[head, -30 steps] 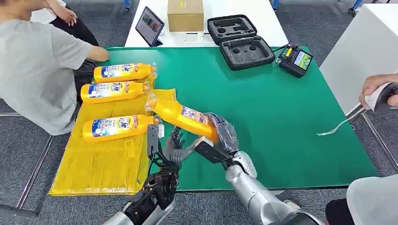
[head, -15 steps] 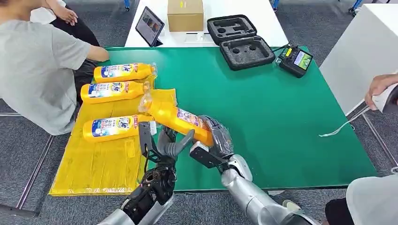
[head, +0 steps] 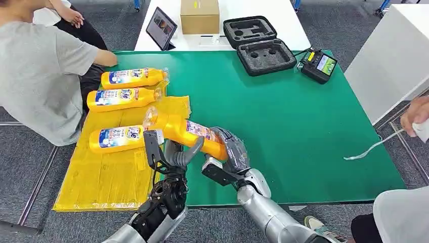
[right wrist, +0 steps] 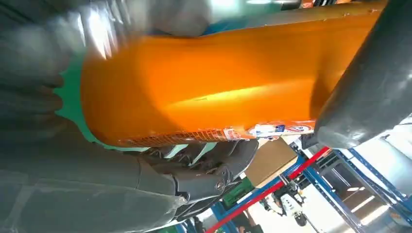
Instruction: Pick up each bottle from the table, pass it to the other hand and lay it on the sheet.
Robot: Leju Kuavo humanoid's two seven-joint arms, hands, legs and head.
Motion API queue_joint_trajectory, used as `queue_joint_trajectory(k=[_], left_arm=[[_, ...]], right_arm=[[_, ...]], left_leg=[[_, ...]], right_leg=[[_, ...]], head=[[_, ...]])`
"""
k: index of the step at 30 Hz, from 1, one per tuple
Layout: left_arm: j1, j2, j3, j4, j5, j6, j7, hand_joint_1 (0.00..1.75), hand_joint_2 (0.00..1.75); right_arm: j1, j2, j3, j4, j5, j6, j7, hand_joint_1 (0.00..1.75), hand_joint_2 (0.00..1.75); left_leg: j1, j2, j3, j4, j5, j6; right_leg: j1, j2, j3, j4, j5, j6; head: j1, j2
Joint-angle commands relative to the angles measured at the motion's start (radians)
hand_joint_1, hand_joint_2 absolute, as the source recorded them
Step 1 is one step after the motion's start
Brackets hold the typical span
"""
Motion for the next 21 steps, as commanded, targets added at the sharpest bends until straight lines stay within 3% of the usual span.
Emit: queue_joint_trajectory(k=[1, 12, 21], left_arm=[[-0.049, 0.003, 0.005, 0.043, 0.033, -0.046, 0.067, 0.00, 1.75], [-0.062, -0.005, 0.014, 0.066, 0.053, -0.058, 0.073, 0.00, 1.75], [-0.062, -0.008, 0.044, 0.040, 0.064, -0.056, 0.050, 0.00, 1.75]], right_arm=[[-0.023, 0.010, 0.045, -0.003, 0.031, -0.004, 0.000, 1.75, 1.75], [-0.011, 0.021, 0.067, -0.013, 0.076, -0.004, 0.000, 1.75, 1.75], [0.068, 0.044, 0.066, -0.083, 0.154, -0.004, 0.000, 1.75, 1.75]], left_leg=[[0.000, 0.000, 0.004, 0.000, -0.002, -0.002], [0.001, 0.000, 0.004, 0.001, -0.002, -0.002], [0.001, -0.002, 0.005, 0.000, -0.002, -0.002]], right_leg=[[0.000, 0.001, 0.003, 0.001, -0.001, -0.001], [0.000, 0.002, 0.004, 0.001, -0.002, -0.001], [0.001, 0.000, 0.005, 0.000, -0.002, -0.002]], head=[[0.000, 0.000], [0.000, 0.000], [0.000, 0.000]])
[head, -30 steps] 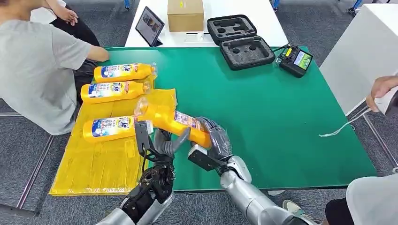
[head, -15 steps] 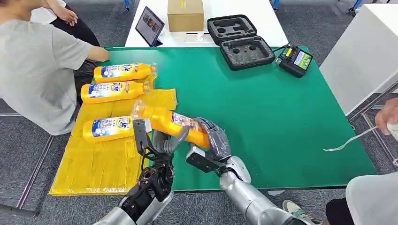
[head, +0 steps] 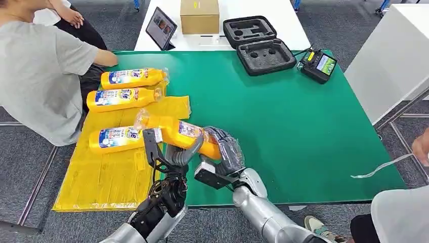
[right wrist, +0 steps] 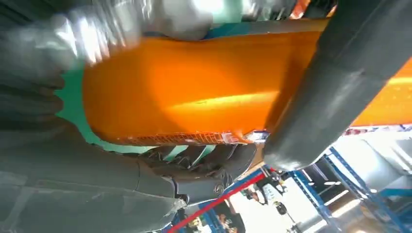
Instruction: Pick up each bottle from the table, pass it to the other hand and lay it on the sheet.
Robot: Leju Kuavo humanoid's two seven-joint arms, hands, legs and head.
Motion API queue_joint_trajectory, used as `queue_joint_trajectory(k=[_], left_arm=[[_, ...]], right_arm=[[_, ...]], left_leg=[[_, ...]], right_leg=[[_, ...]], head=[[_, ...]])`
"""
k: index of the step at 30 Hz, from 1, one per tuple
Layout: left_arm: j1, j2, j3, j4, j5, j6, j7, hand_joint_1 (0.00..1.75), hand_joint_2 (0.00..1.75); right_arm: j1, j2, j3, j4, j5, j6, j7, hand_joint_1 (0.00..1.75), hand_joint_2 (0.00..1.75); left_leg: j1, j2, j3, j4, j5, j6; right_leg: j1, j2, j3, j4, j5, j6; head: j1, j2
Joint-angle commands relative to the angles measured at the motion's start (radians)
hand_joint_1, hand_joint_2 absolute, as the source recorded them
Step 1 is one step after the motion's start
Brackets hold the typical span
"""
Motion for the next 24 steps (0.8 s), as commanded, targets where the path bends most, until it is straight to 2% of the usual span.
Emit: queue_joint_trajectory(k=[1, 13, 14, 15, 16, 17, 18, 19, 24], left_arm=[[-0.056, -0.008, 0.029, 0.037, 0.007, -0.003, -0.015, 0.00, 1.75], [-0.040, -0.002, 0.060, -0.031, 0.004, 0.020, -0.067, 0.00, 1.75], [-0.039, -0.002, 0.061, -0.032, -0.001, 0.025, -0.075, 0.10, 1.75], [-0.037, 0.000, 0.064, -0.036, -0.003, 0.028, -0.081, 0.14, 1.75], [-0.036, 0.002, 0.063, -0.037, -0.017, 0.042, -0.098, 0.47, 1.75], [-0.035, 0.001, 0.066, -0.038, -0.030, 0.058, -0.117, 1.41, 1.75], [-0.035, 0.002, 0.069, -0.037, -0.035, 0.065, -0.124, 1.62, 1.75], [-0.034, 0.002, 0.071, -0.037, -0.036, 0.060, -0.125, 1.71, 1.75], [-0.034, 0.002, 0.071, -0.037, -0.036, 0.060, -0.125, 1.71, 1.75]], right_arm=[[0.061, 0.024, 0.042, -0.059, 0.055, 0.002, -0.005, 1.75, 1.75], [0.117, 0.049, 0.076, -0.093, 0.074, 0.002, -0.005, 1.75, 1.75], [0.117, 0.050, 0.077, -0.094, 0.073, 0.002, -0.005, 1.59, 1.75], [0.117, 0.050, 0.079, -0.094, 0.075, 0.002, -0.005, 1.57, 1.75], [0.117, 0.051, 0.079, -0.096, 0.074, 0.002, -0.005, 0.99, 1.75], [0.118, 0.053, 0.080, -0.092, 0.064, 0.002, -0.005, 0.51, 1.75], [0.119, 0.053, 0.077, -0.096, 0.057, 0.002, -0.005, 0.23, 1.75], [0.122, 0.053, 0.075, -0.099, 0.049, 0.002, -0.005, 0.03, 1.75], [0.122, 0.053, 0.075, -0.099, 0.049, 0.002, -0.005, 0.03, 1.75]], left_leg=[[0.001, -0.001, 0.003, 0.000, -0.001, -0.001], [0.001, -0.001, 0.002, 0.000, -0.001, -0.001], [0.001, -0.001, 0.004, 0.000, -0.002, -0.002], [0.001, -0.001, 0.002, 0.000, -0.001, -0.001], [0.001, 0.000, 0.004, 0.001, -0.002, -0.002], [0.001, -0.001, 0.003, 0.000, -0.002, -0.002], [0.001, -0.001, 0.001, 0.000, -0.001, -0.001], [0.001, -0.001, 0.003, 0.000, -0.002, -0.002], [0.001, -0.001, 0.003, 0.000, -0.002, -0.001]], right_leg=[[0.001, 0.000, 0.003, 0.000, -0.001, -0.001], [0.001, 0.001, 0.002, 0.000, -0.001, -0.001], [0.001, 0.001, 0.004, 0.001, -0.002, -0.002], [0.001, 0.000, 0.003, 0.000, -0.002, -0.001], [0.001, 0.001, 0.004, 0.001, -0.002, -0.002], [0.001, 0.001, 0.003, 0.000, -0.002, -0.001], [0.001, 0.000, 0.001, 0.000, -0.001, -0.001], [0.001, 0.000, 0.003, 0.000, -0.002, -0.001], [0.000, 0.001, 0.003, 0.001, -0.002, -0.001]], head=[[0.000, 0.000], [0.000, 0.000], [0.000, 0.000], [0.000, 0.000], [0.000, 0.000], [0.000, 0.000], [-0.001, 0.000], [0.000, 0.000], [0.000, 0.000]])
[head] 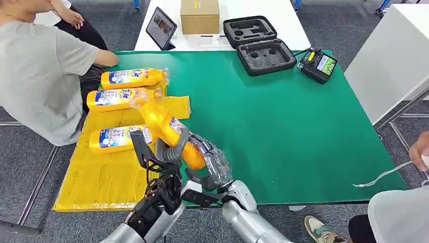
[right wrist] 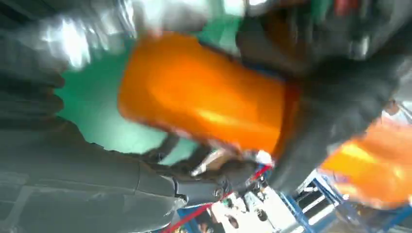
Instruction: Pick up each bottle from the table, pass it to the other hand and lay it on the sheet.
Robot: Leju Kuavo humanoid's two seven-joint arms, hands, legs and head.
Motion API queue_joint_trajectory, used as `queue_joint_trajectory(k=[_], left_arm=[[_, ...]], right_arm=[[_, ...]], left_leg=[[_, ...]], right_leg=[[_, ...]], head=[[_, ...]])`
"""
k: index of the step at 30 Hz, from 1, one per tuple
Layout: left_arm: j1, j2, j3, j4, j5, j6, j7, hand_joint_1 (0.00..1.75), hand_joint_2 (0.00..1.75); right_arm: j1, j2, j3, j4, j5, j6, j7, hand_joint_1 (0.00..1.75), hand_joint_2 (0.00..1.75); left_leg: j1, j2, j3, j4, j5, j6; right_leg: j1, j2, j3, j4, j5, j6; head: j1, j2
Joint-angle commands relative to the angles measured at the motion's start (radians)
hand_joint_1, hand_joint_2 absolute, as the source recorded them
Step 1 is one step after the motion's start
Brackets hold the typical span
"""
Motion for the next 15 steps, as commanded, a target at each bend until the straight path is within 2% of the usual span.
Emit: queue_joint_trajectory(k=[1, 15], left_arm=[[-0.046, 0.007, 0.012, 0.008, -0.003, 0.001, -0.004, 1.75, 1.75], [-0.044, 0.014, 0.016, 0.021, -0.040, 0.001, -0.019, 1.75, 1.75]], right_arm=[[0.010, 0.008, 0.049, -0.002, -0.022, 0.005, -0.010, 0.00, 1.75], [0.012, -0.025, 0.061, -0.031, -0.175, 0.005, -0.010, 0.00, 1.75]], left_leg=[[0.001, 0.000, 0.003, 0.000, -0.001, -0.001], [0.001, -0.001, 0.003, 0.000, -0.001, -0.001]], right_leg=[[0.001, 0.001, 0.002, 0.000, -0.001, -0.001], [0.000, 0.000, 0.003, 0.000, -0.001, -0.001]], head=[[0.000, 0.000], [0.000, 0.000]])
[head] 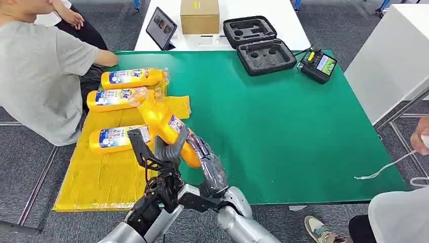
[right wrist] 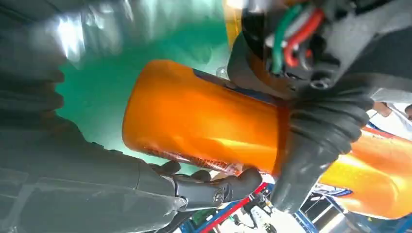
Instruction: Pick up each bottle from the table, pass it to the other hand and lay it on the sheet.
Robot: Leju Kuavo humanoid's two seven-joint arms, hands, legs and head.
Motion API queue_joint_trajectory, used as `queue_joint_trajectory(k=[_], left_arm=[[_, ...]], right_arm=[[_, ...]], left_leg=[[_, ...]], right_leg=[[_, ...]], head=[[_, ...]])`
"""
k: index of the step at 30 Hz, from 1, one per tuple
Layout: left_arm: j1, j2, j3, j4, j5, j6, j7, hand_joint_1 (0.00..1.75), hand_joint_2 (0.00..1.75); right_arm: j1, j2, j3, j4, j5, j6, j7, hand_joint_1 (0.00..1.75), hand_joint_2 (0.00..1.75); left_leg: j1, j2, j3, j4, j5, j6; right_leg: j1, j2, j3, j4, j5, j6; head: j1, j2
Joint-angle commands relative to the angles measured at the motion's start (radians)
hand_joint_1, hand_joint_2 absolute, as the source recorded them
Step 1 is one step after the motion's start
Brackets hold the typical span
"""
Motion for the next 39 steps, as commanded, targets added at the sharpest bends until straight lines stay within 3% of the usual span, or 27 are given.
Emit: queue_joint_trajectory(k=[1, 3, 9, 14, 18, 21, 24, 29, 35, 39], left_arm=[[-0.032, 0.019, 0.005, -0.004, -0.101, 0.054, -0.019, 1.75, 1.75], [0.010, 0.033, 0.025, -0.094, -0.318, 0.107, -0.019, 1.75, 1.75], [0.023, 0.045, 0.038, -0.119, -0.400, 0.116, -0.019, 1.75, 1.75], [0.056, 0.100, 0.056, -0.190, -0.583, 0.163, -0.019, 1.75, 1.75], [0.124, 0.141, 0.120, -0.278, -0.907, 0.190, -0.019, 1.75, 1.75], [0.173, 0.136, 0.240, -0.321, -1.283, 0.190, -0.019, 1.75, 1.75], [0.201, 0.130, 0.311, -0.331, -1.483, 0.190, -0.019, 1.75, 1.75], [0.214, 0.120, 0.348, -0.296, -1.586, 0.190, -0.019, 1.75, 1.75], [0.206, 0.055, 0.479, -0.266, -1.868, 0.190, 0.004, 1.75, 1.75], [0.206, 0.055, 0.479, -0.266, -1.868, 0.190, 0.004, 1.75, 1.75]], right_arm=[[-0.006, -0.040, 0.025, -0.016, -0.095, 0.005, 0.000, 0.00, 1.75], [0.001, -0.061, 0.033, -0.043, -0.170, 0.005, 0.000, 0.00, 1.75], [0.010, -0.068, 0.029, -0.069, -0.199, 0.005, 0.000, 0.00, 1.75], [0.035, -0.095, 0.033, -0.168, -0.304, 0.009, 0.000, 0.00, 1.75], [0.050, -0.118, 0.077, -0.208, -0.356, 0.011, 0.000, 0.00, 1.75], [0.058, -0.130, 0.084, -0.216, -0.385, 0.014, 0.000, 0.00, 1.75], [0.068, -0.140, 0.076, -0.227, -0.402, 0.021, 0.000, 0.00, 1.75], [0.078, -0.146, 0.067, -0.231, -0.414, 0.036, 0.000, 0.00, 1.75], [0.094, -0.145, 0.062, -0.233, -0.427, 0.064, 0.000, 0.00, 1.75], [0.094, -0.145, 0.062, -0.233, -0.427, 0.064, 0.000, 0.00, 1.75]], left_leg=[[0.001, -0.002, 0.005, 0.000, -0.002, -0.001], [0.000, -0.001, 0.004, 0.000, -0.001, -0.001], [0.000, 0.000, 0.003, -0.001, -0.001, -0.001], [0.000, 0.000, 0.005, -0.001, -0.002, -0.002], [0.000, 0.003, 0.005, -0.002, -0.002, -0.002], [0.000, 0.004, 0.006, -0.002, -0.002, -0.001], [0.000, 0.003, 0.005, -0.002, -0.002, -0.001], [0.000, 0.001, 0.006, -0.002, -0.002, -0.002], [0.001, -0.001, 0.006, 0.000, -0.004, -0.002], [0.000, 0.000, 0.002, -0.001, -0.001, -0.001]], right_leg=[[0.000, 0.000, 0.005, 0.000, -0.002, -0.001], [0.000, 0.000, 0.004, 0.000, -0.002, -0.001], [0.000, 0.001, 0.003, -0.001, -0.001, -0.001], [0.000, 0.002, 0.004, 0.000, -0.002, -0.001], [0.000, 0.005, 0.004, -0.001, -0.001, -0.001], [0.000, 0.005, 0.004, -0.001, -0.001, -0.001], [0.000, 0.005, 0.004, -0.001, -0.001, -0.001], [0.000, 0.003, 0.005, -0.001, -0.001, -0.001], [0.001, 0.001, 0.006, 0.001, -0.003, -0.002], [0.000, 0.001, 0.002, 0.000, -0.001, -0.001]], head=[[0.000, 0.000], [0.000, 0.000], [0.000, 0.000], [0.000, 0.000], [0.000, 0.000], [0.000, 0.000], [0.000, 0.000], [0.000, 0.000], [0.000, 0.000], [0.000, 0.000]])
